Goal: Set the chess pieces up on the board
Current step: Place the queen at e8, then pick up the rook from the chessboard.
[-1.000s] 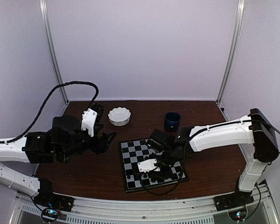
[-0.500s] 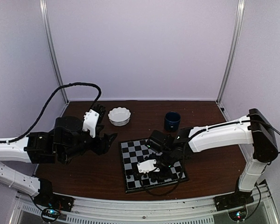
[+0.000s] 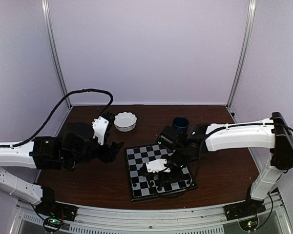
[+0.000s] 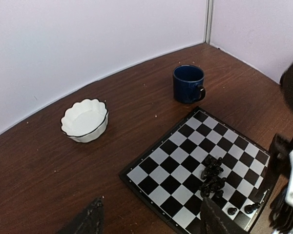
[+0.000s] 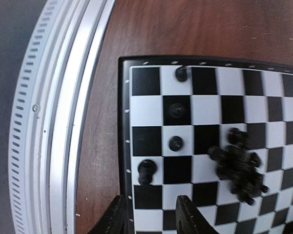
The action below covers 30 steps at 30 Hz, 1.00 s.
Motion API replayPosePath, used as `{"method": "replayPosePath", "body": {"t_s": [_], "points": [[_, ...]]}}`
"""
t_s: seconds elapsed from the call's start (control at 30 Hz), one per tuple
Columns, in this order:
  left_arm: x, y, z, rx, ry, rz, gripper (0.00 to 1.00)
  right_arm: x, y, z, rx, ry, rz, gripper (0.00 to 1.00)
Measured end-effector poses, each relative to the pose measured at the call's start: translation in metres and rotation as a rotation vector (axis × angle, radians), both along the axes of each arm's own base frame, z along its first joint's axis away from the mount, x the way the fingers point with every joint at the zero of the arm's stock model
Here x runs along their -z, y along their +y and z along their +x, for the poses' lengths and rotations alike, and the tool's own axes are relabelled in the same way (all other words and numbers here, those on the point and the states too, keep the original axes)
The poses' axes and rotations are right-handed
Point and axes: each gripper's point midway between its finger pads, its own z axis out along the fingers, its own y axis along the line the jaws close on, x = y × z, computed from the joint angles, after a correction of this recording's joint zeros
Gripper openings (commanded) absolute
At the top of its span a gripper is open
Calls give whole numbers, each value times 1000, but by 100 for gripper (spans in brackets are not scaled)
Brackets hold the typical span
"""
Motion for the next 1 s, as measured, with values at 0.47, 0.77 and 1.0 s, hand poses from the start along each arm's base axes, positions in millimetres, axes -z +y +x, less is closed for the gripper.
{"method": "replayPosePath", "body": {"t_s": [0.47,0.77,1.0], "points": [[92,-44,28,25,461,202,44,-92,-104,95,511,66,317,39],[134,-108,20,204,673,289,35,-91,-122,114,595,44,347,39],[166,-119,15,233,792,361,31,-100,-124,115,595,17,374,39]]}}
